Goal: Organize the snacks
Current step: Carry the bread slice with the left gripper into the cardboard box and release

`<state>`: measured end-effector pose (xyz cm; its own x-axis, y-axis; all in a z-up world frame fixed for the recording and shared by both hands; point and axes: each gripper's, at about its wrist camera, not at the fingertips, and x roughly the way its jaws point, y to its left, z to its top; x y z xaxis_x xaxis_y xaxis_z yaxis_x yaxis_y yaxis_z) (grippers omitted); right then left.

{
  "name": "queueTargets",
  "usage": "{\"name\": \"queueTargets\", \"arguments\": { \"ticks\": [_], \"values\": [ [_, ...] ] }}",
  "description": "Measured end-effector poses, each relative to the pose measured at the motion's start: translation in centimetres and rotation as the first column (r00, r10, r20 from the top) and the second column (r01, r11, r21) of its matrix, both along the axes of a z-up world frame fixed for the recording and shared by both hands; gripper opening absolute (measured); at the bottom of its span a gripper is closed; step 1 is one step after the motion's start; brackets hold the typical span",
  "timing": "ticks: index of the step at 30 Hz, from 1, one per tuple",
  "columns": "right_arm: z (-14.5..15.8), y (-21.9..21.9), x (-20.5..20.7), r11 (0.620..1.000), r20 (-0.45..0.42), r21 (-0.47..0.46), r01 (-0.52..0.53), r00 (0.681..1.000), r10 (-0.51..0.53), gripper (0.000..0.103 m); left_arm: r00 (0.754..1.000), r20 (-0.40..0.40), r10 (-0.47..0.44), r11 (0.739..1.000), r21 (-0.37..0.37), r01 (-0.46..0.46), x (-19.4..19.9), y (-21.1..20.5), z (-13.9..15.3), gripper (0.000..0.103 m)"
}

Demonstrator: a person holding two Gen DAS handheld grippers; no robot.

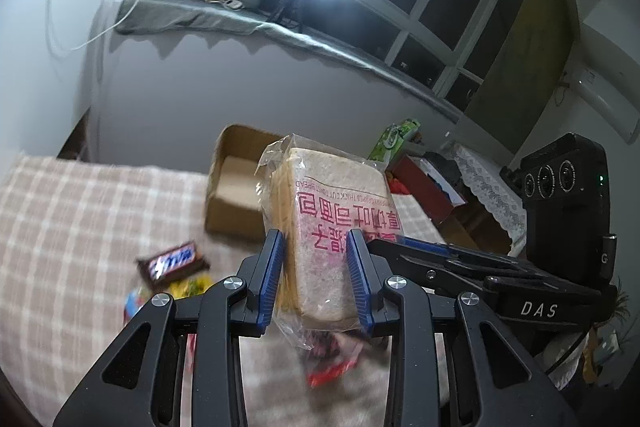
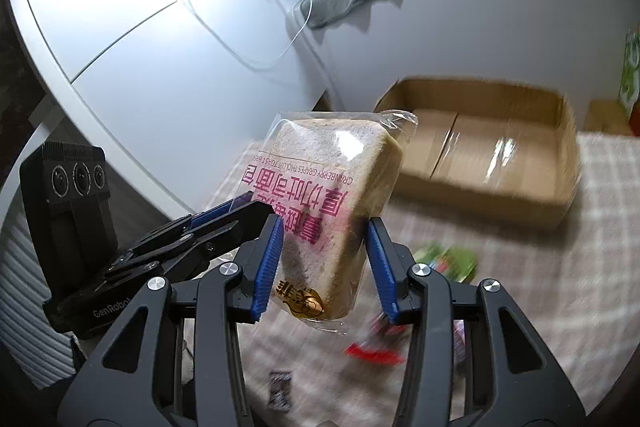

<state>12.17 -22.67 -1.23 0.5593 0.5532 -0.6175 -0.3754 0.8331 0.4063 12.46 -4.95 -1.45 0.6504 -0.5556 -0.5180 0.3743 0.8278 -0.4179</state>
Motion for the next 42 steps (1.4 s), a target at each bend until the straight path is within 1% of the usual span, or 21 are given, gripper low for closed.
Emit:
{"name": "queueTargets", "arguments": {
  "ticks": [5, 10, 13, 16, 23, 34, 37, 42],
  "values": [
    [1.1, -1.2, 2.3, 1.000, 0.018, -0.015, 0.024, 1.000, -0.024, 0.045, 1.000, 0.002, -0.019, 1.000, 0.007, 0.019, 2.7, -1.3, 0.5, 0.031],
    [1.4, -2.4, 5.2, 0.999, 0.025, -0.032, 0.040, 0.999, -0.039, 0.045, 0.999, -0.007, -0.031, 0.999, 0.024, 0.031, 5.4, -2.5, 0.5, 0.030],
    [0.8, -3.0, 7.3, 0.998, 0.008, -0.030, 0.050, 0.999, -0.049, 0.045, 0.999, -0.032, -0.033, 0.999, 0.029, 0.034, 7.1, -3.1, 0.0, 0.030],
    [-0.2, -3.3, 9.1, 0.997, -0.003, -0.050, 0.057, 0.998, -0.057, 0.045, 0.997, -0.065, -0.038, 0.998, 0.045, 0.041, 8.9, -3.8, -0.9, 0.030],
    [-3.4, -4.1, 13.2, 0.997, -0.061, -0.045, 0.062, 0.996, -0.065, 0.045, 0.991, -0.129, -0.034, 0.998, 0.056, 0.042, 12.1, -4.8, -3.4, 0.028],
    [-7.4, -4.8, 16.6, 0.996, -0.140, -0.061, 0.063, 0.988, -0.071, 0.045, 0.977, -0.209, -0.047, 0.994, 0.084, 0.066, 14.6, -5.8, -6.4, 0.028],
    [-7.8, -4.7, 16.9, 0.992, -0.140, -0.099, 0.079, 0.986, -0.093, 0.045, 0.977, -0.212, -0.033, 0.991, 0.116, 0.059, 14.6, -5.9, -6.7, 0.028],
    [-7.6, -5.1, 16.6, 0.990, -0.130, -0.105, 0.088, 0.986, -0.102, 0.045, 0.980, -0.199, -0.027, 0.992, 0.119, 0.052, 14.0, -5.6, -6.0, 0.028]
  ]
}}
